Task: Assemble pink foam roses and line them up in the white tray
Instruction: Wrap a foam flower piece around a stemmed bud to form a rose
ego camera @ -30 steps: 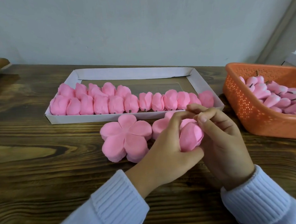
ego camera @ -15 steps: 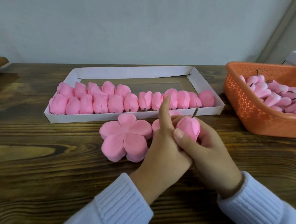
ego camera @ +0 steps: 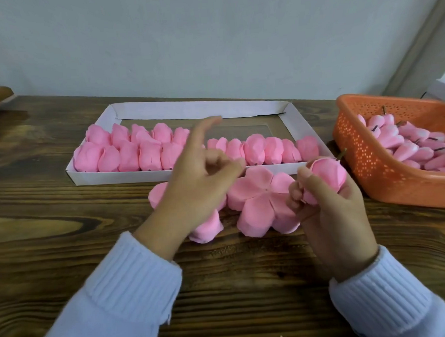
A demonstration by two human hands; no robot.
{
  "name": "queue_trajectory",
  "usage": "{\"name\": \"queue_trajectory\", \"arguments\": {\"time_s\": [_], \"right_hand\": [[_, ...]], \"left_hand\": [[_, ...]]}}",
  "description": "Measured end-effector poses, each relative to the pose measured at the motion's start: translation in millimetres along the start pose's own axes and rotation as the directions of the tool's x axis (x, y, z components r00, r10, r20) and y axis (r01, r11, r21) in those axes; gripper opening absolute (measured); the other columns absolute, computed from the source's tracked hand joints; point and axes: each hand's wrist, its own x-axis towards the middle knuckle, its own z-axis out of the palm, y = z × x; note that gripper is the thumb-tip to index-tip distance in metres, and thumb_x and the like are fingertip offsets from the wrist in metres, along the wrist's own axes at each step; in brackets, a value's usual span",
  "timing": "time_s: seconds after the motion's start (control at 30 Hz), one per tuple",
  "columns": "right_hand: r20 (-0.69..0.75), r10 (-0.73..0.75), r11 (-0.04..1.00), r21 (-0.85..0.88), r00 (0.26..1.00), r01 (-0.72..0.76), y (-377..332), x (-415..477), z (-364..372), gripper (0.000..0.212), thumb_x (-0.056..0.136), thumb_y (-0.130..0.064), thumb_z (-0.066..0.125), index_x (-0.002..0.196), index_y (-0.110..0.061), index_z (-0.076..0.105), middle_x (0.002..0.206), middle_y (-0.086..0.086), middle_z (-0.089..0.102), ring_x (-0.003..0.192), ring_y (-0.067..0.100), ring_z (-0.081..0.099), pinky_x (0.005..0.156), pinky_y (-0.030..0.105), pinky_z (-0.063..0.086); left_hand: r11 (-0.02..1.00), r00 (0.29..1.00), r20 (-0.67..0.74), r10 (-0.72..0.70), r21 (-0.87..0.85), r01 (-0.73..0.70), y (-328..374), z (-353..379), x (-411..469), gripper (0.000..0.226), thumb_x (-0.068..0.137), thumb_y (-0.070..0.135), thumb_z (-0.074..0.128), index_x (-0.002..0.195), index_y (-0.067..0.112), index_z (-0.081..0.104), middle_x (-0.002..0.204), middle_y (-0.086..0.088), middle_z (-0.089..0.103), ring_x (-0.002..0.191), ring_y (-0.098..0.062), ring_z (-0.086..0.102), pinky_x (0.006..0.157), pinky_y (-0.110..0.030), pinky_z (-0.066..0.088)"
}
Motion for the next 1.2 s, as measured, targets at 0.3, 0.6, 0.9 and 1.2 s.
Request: {"name": "queue_trajectory", "arguments": {"time_s": [0.3, 0.6, 0.9, 1.2], "right_hand": [[-0.011, -0.046, 0.983, -0.18, 0.999, 0.043, 1, -1, -2, 0.015, 0.074, -0.009, 0.068, 0.067, -0.013, 0.056, 0.054, -0.001, 0.05, 0.045, 0.011, 0.044, 0.043, 0.02, 0.038], [-0.001, -0.013, 0.979, -0.206, 1.0, 0.012, 0, -3, 1, 0.015, 0.074, -0.01, 0.066, 0.066, -0.02, 0.058, 0.055, 0.0, 0.052, 0.047, 0.012, 0.044, 0.044, 0.02, 0.038], [-0.019, -0.019, 0.977, -0.211, 1.0, 0.014, 1, -2, 1, 0.011, 0.074, -0.01, 0.065, 0.071, -0.014, 0.055, 0.054, -0.001, 0.05, 0.046, 0.011, 0.043, 0.043, 0.02, 0.038], [-0.021, -0.011, 0.973, -0.229, 1.0, 0.006, 2, -3, 1, 0.017, 0.074, -0.012, 0.066, 0.064, -0.024, 0.059, 0.055, -0.001, 0.051, 0.047, 0.011, 0.045, 0.043, 0.02, 0.039]], "left_hand": [[0.716, 0.969, -0.216, -0.117, 0.658, 0.233, -19, -43, 11, 0.017, 0.085, 0.018, 0.06, 0.102, 0.018, 0.063, 0.073, 0.009, 0.059, 0.075, -0.018, 0.057, 0.068, -0.031, 0.04], [0.566, 0.976, -0.197, -0.089, 0.797, 0.212, -18, -39, 7, 0.007, 0.083, 0.017, 0.065, 0.082, 0.023, 0.067, 0.086, 0.001, 0.067, 0.085, -0.023, 0.061, 0.078, -0.042, 0.05], [0.513, 0.98, -0.195, -0.025, 0.839, 0.18, -20, -40, 4, 0.005, 0.085, 0.023, 0.064, 0.086, 0.021, 0.068, 0.084, 0.0, 0.068, 0.087, -0.026, 0.061, 0.085, -0.043, 0.046], [0.367, 0.981, -0.193, -0.032, 0.91, 0.191, -25, -38, 5, 0.014, 0.089, 0.024, 0.057, 0.079, 0.024, 0.068, 0.081, 0.004, 0.067, 0.087, -0.023, 0.055, 0.073, -0.033, 0.02]]}}
